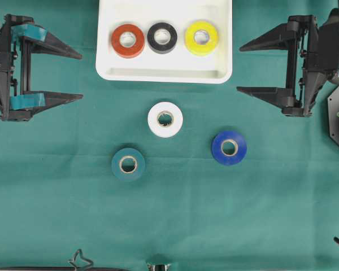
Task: Pick up the tape from a random location and place it into the white case.
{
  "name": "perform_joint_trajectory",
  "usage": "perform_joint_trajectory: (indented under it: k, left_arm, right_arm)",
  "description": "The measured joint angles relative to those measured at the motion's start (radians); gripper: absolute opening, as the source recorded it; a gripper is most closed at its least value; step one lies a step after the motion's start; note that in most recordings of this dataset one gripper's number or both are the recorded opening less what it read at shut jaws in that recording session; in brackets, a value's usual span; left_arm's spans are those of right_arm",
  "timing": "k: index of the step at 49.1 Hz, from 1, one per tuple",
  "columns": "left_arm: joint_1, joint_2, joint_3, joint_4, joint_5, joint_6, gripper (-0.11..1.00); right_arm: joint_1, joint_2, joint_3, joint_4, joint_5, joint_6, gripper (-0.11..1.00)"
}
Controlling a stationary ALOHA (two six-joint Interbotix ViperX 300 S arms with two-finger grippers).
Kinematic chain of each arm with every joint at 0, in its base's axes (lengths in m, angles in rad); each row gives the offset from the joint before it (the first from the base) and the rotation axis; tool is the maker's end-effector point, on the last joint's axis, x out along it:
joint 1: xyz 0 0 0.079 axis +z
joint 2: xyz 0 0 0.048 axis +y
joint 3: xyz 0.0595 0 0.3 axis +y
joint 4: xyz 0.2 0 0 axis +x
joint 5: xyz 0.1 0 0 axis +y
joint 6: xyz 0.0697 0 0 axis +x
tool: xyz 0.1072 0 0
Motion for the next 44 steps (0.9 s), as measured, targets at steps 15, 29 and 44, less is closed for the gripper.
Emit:
perform_joint_trajectory:
  k: [15,29,44]
  left_arm:
    - [0.000,0.000,0.000,-0.002,0.000,0.000,0.96]
    - [0.000,0.000,0.000,0.000,0.000,0.000,0.96]
    - [0.000,0.000,0.000,-0.002,0.000,0.000,0.96]
  right_arm:
    - [0.000,-0.008,-0.003,0.000,0.002,0.002,0.90]
    - [-0.002,0.020,-0.015,0.000,0.000,0.002,0.90]
    - [0.000,0.028,-0.021,0.000,0.000,0.002,0.90]
